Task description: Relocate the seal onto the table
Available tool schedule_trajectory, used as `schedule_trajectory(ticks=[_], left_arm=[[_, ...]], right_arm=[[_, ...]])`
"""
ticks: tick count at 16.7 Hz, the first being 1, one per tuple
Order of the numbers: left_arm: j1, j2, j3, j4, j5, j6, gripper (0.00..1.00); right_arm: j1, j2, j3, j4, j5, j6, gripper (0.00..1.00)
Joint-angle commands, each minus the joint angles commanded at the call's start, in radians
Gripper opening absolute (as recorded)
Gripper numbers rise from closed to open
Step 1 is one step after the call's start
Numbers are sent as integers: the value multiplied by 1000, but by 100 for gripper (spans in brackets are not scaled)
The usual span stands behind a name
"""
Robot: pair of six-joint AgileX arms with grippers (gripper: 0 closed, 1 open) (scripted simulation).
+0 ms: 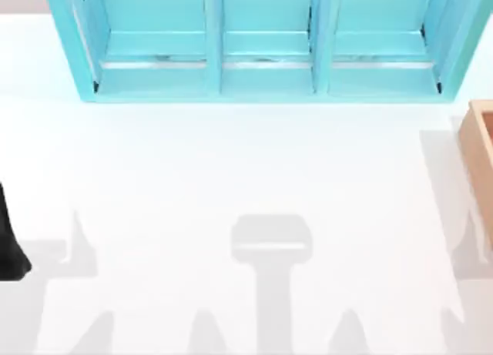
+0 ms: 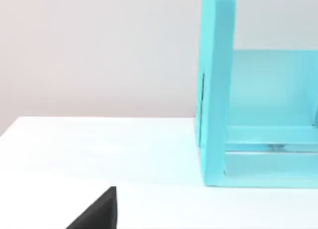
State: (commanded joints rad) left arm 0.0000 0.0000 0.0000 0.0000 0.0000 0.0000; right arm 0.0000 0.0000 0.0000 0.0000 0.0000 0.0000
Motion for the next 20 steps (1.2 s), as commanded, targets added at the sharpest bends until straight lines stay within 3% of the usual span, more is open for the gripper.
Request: schedule_trajectory(ticks=[4, 8, 20], left_arm=[[0, 0, 0, 0, 0, 0, 100], [0, 0, 0, 0, 0, 0, 100], [0, 0, 0, 0, 0, 0, 100]], right_arm=[[-9, 32, 31, -30, 0, -11, 100], [-55, 224, 200, -203, 0, -62, 100], [-279, 1300, 1003, -1013, -6, -287, 100]])
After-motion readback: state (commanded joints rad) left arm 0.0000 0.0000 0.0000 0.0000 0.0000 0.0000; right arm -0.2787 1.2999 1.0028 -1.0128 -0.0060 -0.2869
